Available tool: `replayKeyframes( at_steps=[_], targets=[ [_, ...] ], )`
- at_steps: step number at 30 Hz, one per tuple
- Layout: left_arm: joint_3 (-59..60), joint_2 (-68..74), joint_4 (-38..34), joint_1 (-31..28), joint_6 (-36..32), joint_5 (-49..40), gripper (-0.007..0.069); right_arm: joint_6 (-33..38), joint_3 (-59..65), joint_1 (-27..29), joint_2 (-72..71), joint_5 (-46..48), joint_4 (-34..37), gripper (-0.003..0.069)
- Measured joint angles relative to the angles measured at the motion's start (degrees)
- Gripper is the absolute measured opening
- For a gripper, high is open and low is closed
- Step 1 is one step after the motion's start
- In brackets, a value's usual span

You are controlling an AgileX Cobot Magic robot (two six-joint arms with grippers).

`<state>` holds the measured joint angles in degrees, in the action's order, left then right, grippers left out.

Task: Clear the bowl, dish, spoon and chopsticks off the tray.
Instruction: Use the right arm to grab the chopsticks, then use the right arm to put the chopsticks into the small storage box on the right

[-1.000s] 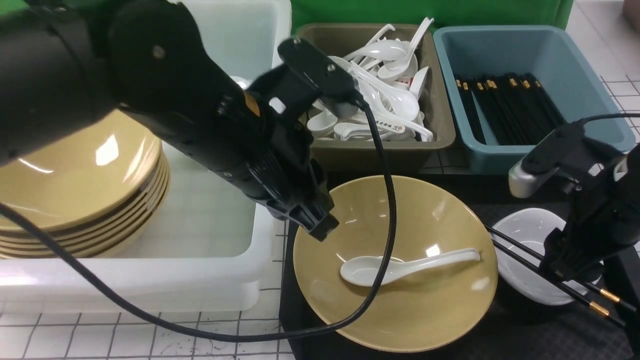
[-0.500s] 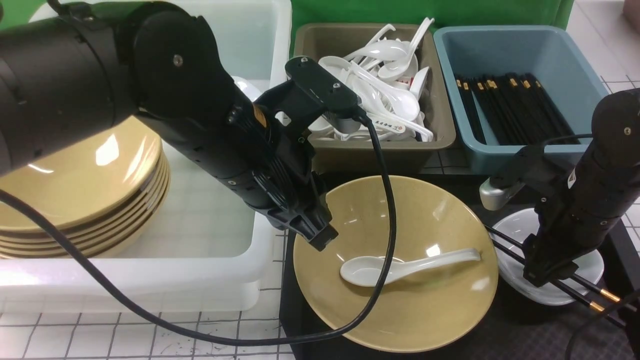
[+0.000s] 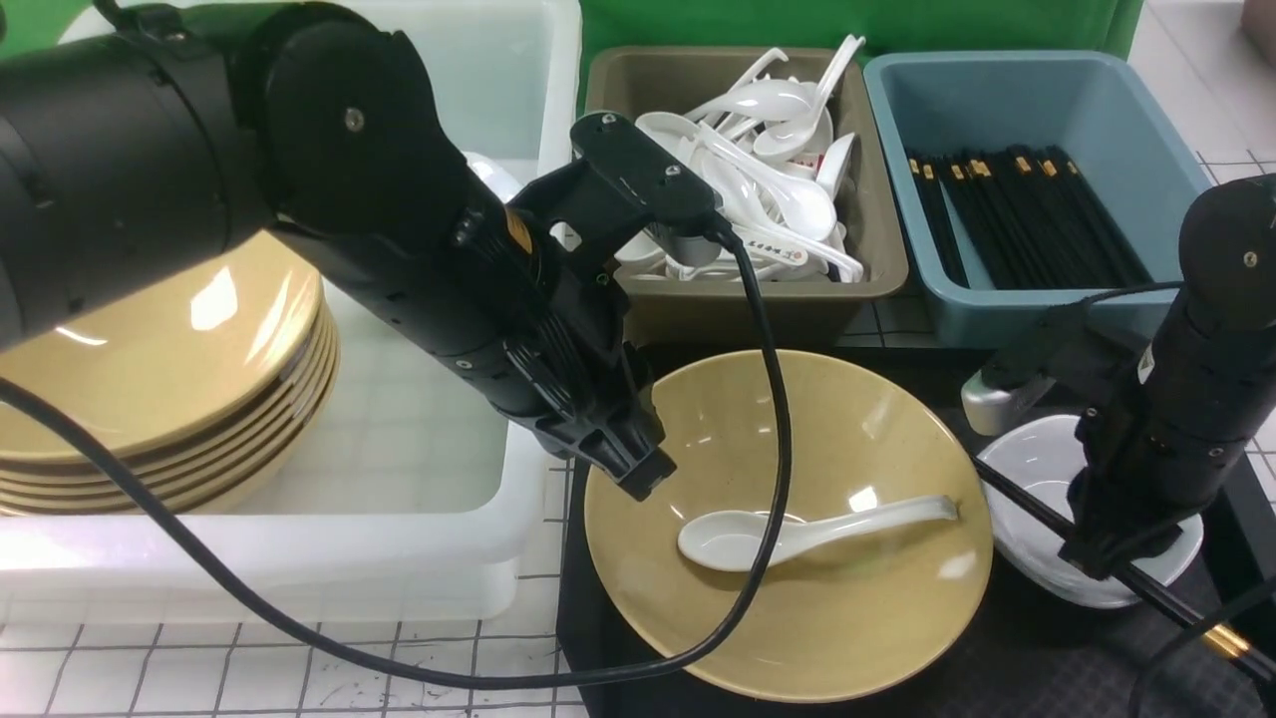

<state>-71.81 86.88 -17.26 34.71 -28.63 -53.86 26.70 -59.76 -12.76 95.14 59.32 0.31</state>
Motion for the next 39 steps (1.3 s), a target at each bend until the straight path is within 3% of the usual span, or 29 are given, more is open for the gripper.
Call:
replayKeyframes(
  at_steps=[5, 10, 14, 19, 27, 34, 36, 39],
  targets=[
    [-2.5, 0.1, -6.8, 0.1, -0.7, 2.4, -0.0006, -4.8, -0.4, 0.0, -7.6, 3.3, -0.3, 0.0159],
    [-10.2, 3.1, -8.3, 0.1, -1.3, 4.3, -0.0006, -9.3, -5.8, 1.2, -12.5, 2.1, 0.1, 0.0159],
    [-18.6, 7.3, -8.4, 0.1, -1.3, 5.8, -0.0006, -13.1, -11.6, 3.5, -11.6, -2.9, 0.0, 0.0159],
    [-30.4, 15.2, -8.2, 0.1, -1.3, 12.0, -0.0006, -22.2, -21.9, 6.8, -5.1, -16.3, 0.0, 0.0159],
    [-34.6, 22.9, -7.4, 0.0, -1.3, 22.5, -0.0006, -29.6, -33.2, 8.6, 9.0, -28.3, 0.0, 0.0159],
    [-34.6, 24.3, -1.9, -0.2, -0.9, 22.7, -0.0006, -29.8, -41.0, 8.6, 21.1, -25.8, 0.0, 0.0162],
    [-34.6, 23.4, -0.5, -0.2, 0.0, 21.5, -0.0006, -29.5, -42.3, 8.6, 23.0, -22.9, 0.0, 0.0185],
    [-34.6, 20.6, 2.0, -0.2, 0.8, 16.8, -0.0006, -28.6, -44.4, 8.6, 23.9, -15.7, 0.1, 0.0276]
  ],
)
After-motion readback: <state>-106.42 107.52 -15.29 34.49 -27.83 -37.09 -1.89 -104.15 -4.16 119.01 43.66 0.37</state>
